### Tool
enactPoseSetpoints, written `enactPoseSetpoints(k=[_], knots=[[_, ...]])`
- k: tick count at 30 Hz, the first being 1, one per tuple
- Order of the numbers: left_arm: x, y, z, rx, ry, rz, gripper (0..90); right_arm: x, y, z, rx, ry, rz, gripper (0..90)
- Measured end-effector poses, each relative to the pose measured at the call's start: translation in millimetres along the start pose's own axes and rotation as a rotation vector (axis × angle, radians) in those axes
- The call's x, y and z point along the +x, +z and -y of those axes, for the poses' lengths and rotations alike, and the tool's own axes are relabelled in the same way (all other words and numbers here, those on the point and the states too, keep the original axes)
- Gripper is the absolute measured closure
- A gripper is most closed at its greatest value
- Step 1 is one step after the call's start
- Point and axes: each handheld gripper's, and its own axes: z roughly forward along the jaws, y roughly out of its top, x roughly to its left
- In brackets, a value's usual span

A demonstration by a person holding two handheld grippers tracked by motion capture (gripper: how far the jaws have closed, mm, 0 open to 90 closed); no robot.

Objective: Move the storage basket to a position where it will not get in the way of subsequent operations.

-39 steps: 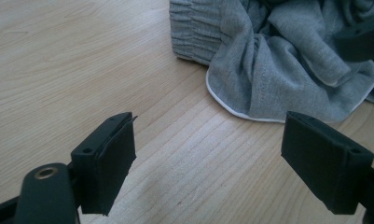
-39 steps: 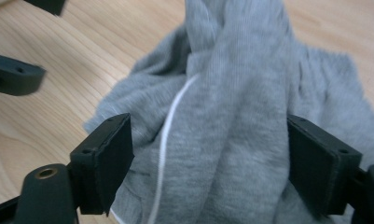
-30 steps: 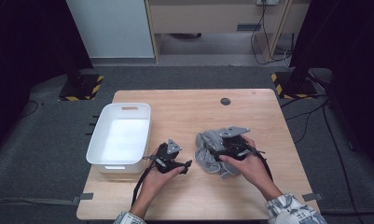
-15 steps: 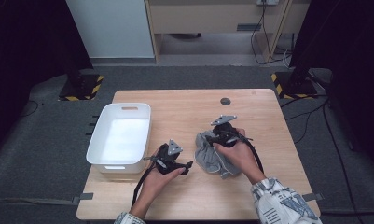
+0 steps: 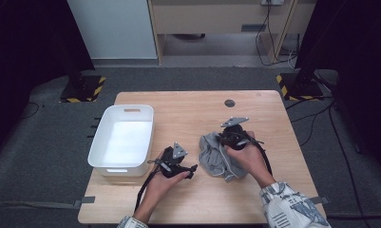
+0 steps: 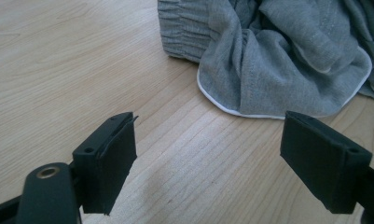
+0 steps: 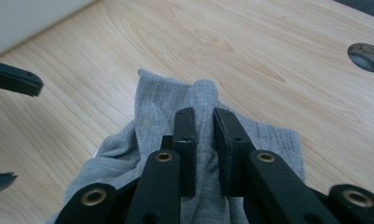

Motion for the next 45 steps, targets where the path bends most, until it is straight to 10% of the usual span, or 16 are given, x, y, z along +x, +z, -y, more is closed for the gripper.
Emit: enactPoseSetpoints(k=[17, 39, 45], knots=[[-6.7, 4.6, -1.8, 0.004, 0.004, -0.001, 17.6, -34.9, -47.1, 26.3, -0.059, 0.037, 0.013, 83.1], [-11.7, 10.8, -31.9, -0.020, 0.030, -0.016, 32.0, -49.9, -33.6, 78.1, 0.014, 0.046, 0.020, 83.6], [0.6, 19.0, -36.9, -0.023, 0.015, -0.075, 41.1, -51.4, -33.8, 80.8, 0.014, 0.039, 0.022, 83.6]])
